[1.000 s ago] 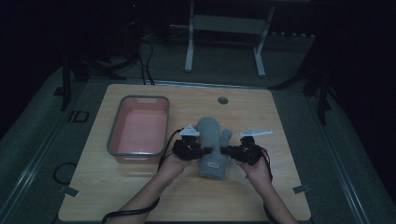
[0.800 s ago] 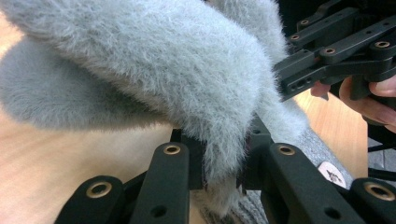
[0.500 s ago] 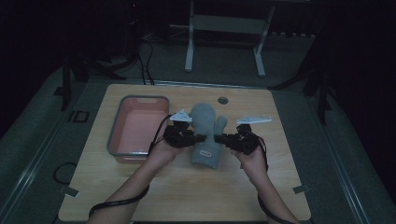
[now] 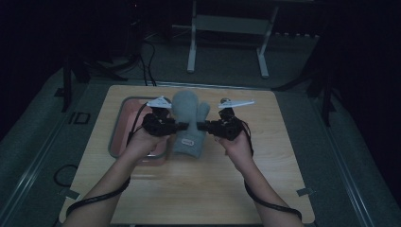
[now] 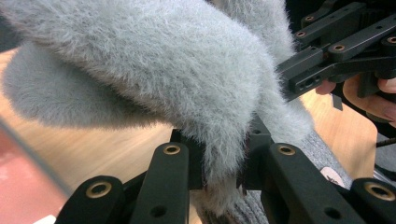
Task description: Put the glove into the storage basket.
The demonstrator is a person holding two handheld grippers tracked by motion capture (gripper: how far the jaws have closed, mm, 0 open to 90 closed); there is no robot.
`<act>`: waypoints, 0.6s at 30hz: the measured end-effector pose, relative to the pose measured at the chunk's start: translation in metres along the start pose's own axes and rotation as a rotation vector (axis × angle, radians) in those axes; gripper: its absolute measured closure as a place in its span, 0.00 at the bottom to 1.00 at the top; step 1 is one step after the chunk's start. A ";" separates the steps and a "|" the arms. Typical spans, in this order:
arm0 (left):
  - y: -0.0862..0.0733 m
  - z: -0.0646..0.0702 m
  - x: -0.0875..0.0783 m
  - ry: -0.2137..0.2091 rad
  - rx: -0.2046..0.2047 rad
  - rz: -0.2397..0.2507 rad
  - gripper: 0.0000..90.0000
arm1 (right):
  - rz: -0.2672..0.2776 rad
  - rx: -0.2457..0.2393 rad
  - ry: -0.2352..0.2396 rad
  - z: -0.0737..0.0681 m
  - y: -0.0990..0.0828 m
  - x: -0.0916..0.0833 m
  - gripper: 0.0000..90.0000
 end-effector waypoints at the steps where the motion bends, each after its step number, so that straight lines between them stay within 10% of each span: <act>1: 0.001 -0.004 -0.005 0.005 -0.004 0.006 0.86 | 0.001 -0.004 0.006 -0.002 0.004 0.003 0.90; 18: -0.008 -0.060 -0.076 0.125 -0.043 0.013 0.86 | -0.021 -0.060 0.084 -0.037 0.053 0.082 0.90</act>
Point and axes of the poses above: each handheld gripper's, and its own axes: x roughly forward along the jaws, y roughly out of its top, z roughly to its right, the point moved 5 cm from there along x, roughly forward along the jaws, and after that the axes turned 12 degrees about -x, right-handed, at the moved point
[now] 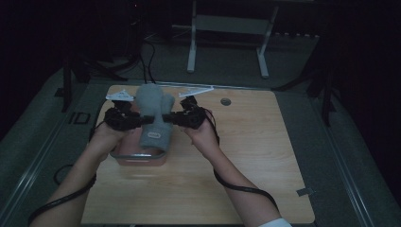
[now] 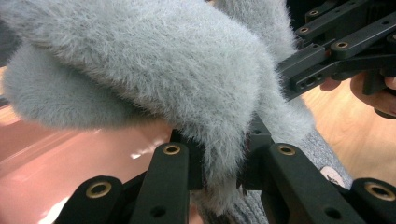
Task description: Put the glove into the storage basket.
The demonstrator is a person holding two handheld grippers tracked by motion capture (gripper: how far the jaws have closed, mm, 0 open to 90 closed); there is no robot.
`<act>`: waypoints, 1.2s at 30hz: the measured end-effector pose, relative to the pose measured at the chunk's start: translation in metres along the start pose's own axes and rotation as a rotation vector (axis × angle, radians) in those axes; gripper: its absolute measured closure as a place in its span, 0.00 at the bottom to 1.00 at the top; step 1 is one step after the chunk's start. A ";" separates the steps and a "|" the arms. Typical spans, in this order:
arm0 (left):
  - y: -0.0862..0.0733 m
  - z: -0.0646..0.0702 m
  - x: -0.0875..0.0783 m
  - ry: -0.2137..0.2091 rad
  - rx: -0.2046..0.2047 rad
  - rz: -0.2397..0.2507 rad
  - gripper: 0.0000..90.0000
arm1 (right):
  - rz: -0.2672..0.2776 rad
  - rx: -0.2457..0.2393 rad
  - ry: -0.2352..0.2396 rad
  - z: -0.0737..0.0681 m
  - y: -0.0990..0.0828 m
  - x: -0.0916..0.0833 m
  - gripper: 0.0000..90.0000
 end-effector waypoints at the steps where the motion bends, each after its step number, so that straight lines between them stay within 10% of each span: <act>1: -0.001 -0.005 -0.004 0.003 -0.002 0.004 0.86 | -0.001 -0.002 0.002 -0.001 0.003 0.005 0.90; 18: -0.040 -0.064 0.040 0.049 -0.119 -0.082 0.86 | -0.137 0.025 -0.049 0.020 -0.027 0.080 0.90; 36: -0.052 -0.075 0.075 0.199 -0.107 -0.270 0.85 | -0.316 0.023 -0.132 0.033 -0.052 0.116 0.89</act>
Point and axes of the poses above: each handheld gripper's, and its own axes: x roughly forward along the jaws, y roughly out of its top, z roughly to its right, the point moved 5 cm from there along x, roughly forward along the jaws, and after that the axes turned 12 degrees about -x, right-handed, at the moved point
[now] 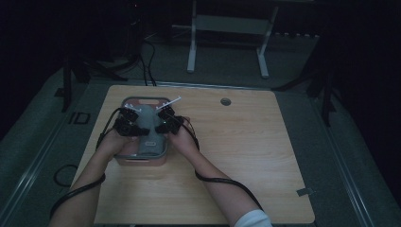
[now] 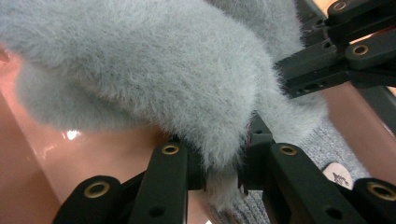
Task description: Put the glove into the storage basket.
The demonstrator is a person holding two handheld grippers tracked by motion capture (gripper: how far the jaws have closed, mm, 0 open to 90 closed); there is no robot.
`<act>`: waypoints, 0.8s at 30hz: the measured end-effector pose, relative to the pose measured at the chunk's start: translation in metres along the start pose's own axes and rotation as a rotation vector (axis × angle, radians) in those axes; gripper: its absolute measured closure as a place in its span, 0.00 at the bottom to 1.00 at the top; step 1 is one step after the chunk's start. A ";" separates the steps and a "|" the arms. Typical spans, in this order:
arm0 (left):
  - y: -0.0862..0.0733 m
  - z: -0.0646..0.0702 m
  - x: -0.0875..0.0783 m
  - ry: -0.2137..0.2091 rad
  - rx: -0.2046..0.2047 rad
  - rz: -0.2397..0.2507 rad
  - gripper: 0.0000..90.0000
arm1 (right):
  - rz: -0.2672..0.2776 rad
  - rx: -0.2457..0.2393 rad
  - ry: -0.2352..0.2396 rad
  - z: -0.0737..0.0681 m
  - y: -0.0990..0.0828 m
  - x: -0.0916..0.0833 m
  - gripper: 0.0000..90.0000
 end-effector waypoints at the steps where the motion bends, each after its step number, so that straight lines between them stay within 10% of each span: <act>1: 0.000 -0.001 0.001 0.000 -0.002 -0.002 0.84 | -0.010 -0.001 -0.003 0.000 0.001 0.001 0.89; 9: 0.001 -0.006 0.010 0.085 -0.049 -0.038 0.60 | -0.036 -0.030 -0.020 0.001 0.008 0.000 0.64; 24: 0.007 -0.004 -0.021 0.140 -0.050 0.154 0.12 | 0.088 -0.059 0.061 0.009 0.012 -0.037 0.22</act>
Point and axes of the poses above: each handheld gripper's, and its own axes: x roughly forward along the jaws, y roughly out of its top, z roughly to its right, the point moved 5 cm from there along x, roughly forward along the jaws, and after that the axes turned 12 degrees about -x, right-handed, at the moved point
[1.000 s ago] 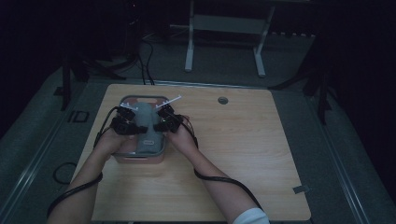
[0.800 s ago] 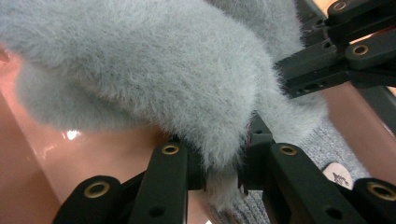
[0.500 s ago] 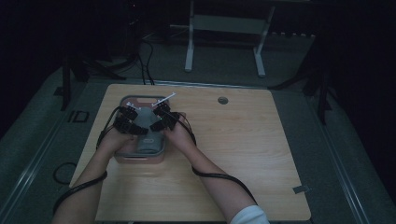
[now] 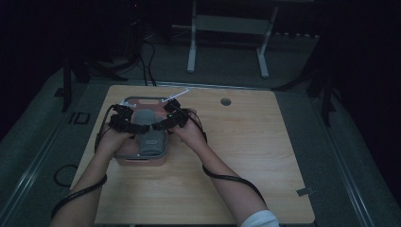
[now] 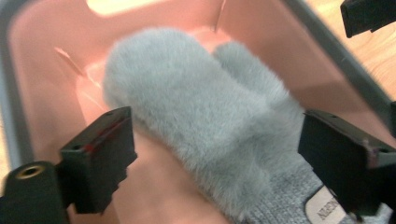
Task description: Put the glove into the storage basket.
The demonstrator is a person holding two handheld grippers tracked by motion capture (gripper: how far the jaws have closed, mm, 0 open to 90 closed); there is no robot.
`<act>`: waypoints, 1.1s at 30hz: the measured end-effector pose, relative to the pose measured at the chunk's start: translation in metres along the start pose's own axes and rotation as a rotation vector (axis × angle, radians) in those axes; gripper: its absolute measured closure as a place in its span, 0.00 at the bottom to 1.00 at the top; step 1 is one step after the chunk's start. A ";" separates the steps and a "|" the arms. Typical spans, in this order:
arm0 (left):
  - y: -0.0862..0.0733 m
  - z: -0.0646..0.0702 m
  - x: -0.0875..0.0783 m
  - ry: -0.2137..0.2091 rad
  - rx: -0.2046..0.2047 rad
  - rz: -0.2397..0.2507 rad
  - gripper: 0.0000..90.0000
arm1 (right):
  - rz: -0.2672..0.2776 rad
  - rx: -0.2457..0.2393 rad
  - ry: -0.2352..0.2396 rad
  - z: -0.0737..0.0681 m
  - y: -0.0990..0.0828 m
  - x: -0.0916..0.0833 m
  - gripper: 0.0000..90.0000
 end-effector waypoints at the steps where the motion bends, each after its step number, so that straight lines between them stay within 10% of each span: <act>1: -0.001 0.001 -0.002 0.001 0.009 0.014 0.10 | 0.007 0.002 0.000 0.001 -0.001 -0.003 0.23; 9: -0.008 0.014 -0.025 -0.046 0.029 0.145 0.10 | 0.056 -0.058 -0.024 0.005 -0.011 -0.025 0.18; 33: -0.040 0.064 -0.034 -0.188 0.120 0.210 0.10 | 0.081 -0.116 -0.004 0.004 -0.090 -0.088 0.18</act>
Point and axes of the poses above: each handheld gripper's, and its own axes: x roughly forward along the jaws, y roughly out of its top, z roughly to its right, the point moved 5 cm from there along x, roughly forward along the jaws, and after that the axes turned 12 degrees about -x, right-handed, at the moved point
